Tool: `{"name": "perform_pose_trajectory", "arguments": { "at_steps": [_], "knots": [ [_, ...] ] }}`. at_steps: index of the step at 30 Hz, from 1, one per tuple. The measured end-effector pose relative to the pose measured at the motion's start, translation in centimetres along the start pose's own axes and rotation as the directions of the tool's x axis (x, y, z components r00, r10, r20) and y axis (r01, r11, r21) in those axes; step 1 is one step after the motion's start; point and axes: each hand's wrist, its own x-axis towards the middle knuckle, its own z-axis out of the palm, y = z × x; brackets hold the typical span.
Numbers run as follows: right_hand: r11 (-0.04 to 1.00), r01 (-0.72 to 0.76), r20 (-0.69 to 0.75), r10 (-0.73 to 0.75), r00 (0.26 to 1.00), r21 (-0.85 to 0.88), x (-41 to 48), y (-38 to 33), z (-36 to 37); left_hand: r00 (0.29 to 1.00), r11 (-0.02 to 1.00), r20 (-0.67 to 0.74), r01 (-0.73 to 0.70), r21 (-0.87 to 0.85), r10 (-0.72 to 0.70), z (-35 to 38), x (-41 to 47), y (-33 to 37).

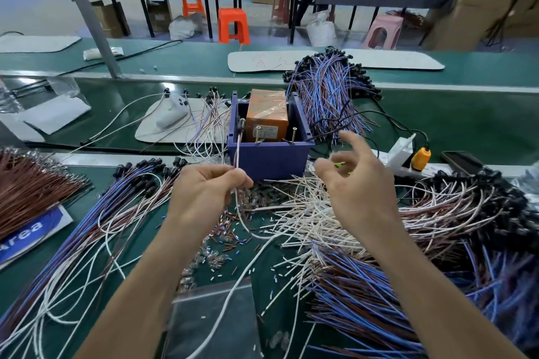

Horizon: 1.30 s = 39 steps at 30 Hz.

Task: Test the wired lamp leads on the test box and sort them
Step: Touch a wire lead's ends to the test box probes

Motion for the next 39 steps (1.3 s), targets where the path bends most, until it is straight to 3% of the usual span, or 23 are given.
{"name": "perform_pose_trajectory", "arguments": {
  "at_steps": [2,4,6,7,10,13,16,18,20,23,25,28,31,35,39],
  "knots": [
    [0.993,0.115,0.019,-0.115,0.993,-0.017,-0.1,-1.3,-0.2,0.995,0.984,0.026,-0.100,0.147,0.097,0.2,-0.7,1.2],
    [0.985,0.173,0.194,-0.174,0.965,0.023,-0.2,-2.4,0.0,0.975,0.906,0.126,-0.216,0.363,0.182,0.6,-1.3,2.4],
    [0.968,0.117,0.357,-0.192,0.914,0.221,-0.2,-3.2,0.6,0.939,0.803,0.233,-0.339,0.490,0.255,1.3,-1.4,3.7],
    [0.937,0.048,0.369,-0.184,0.911,0.347,-0.1,-3.4,0.8,0.922,0.776,0.263,-0.382,0.501,0.284,1.7,-1.3,4.1],
    [0.728,-0.182,0.298,-0.032,0.954,0.661,0.8,-3.3,0.2,0.906,0.791,0.280,-0.416,0.448,0.318,2.7,-0.6,4.7],
    [0.513,-0.337,0.334,0.102,0.937,0.789,2.0,-1.9,-2.2,0.903,0.935,0.345,-0.322,0.152,0.255,3.9,1.0,4.4],
    [0.440,-0.364,0.309,0.193,0.931,0.821,2.8,0.9,-5.0,0.919,0.967,0.337,-0.242,0.078,0.203,5.1,2.3,3.9],
    [0.487,-0.356,0.266,0.246,0.932,0.798,3.5,3.1,-6.9,0.919,0.964,0.353,-0.233,0.125,0.176,5.9,2.8,3.5],
    [0.634,-0.350,0.223,0.274,0.936,0.689,4.1,5.3,-8.6,0.903,0.943,0.397,-0.261,0.206,0.163,7.0,3.0,3.3],
    [0.922,-0.285,0.166,0.248,0.954,0.262,4.7,8.5,-10.6,0.892,0.881,0.414,-0.335,0.336,0.181,9.2,3.0,3.0],
    [0.964,-0.260,0.090,0.264,0.960,-0.058,5.1,10.1,-11.9,0.893,0.829,0.406,-0.371,0.419,0.195,11.0,2.5,2.9],
    [0.844,-0.268,-0.068,0.268,0.961,-0.465,5.7,11.6,-13.1,0.874,0.719,0.402,-0.462,0.520,0.272,14.0,1.5,2.5],
    [0.668,-0.275,-0.133,0.256,0.958,-0.692,6.1,12.6,-13.2,0.834,0.649,0.428,-0.544,0.532,0.349,17.2,0.8,1.8],
    [0.531,-0.267,-0.121,0.293,0.948,-0.804,6.2,14.2,-12.8,0.805,0.602,0.491,-0.582,0.547,0.333,19.9,0.9,-0.4],
    [0.517,-0.265,-0.151,0.252,0.956,-0.814,6.0,15.1,-12.7,0.832,0.676,0.498,-0.515,0.527,0.245,20.2,1.5,-2.0]
  ]
}}
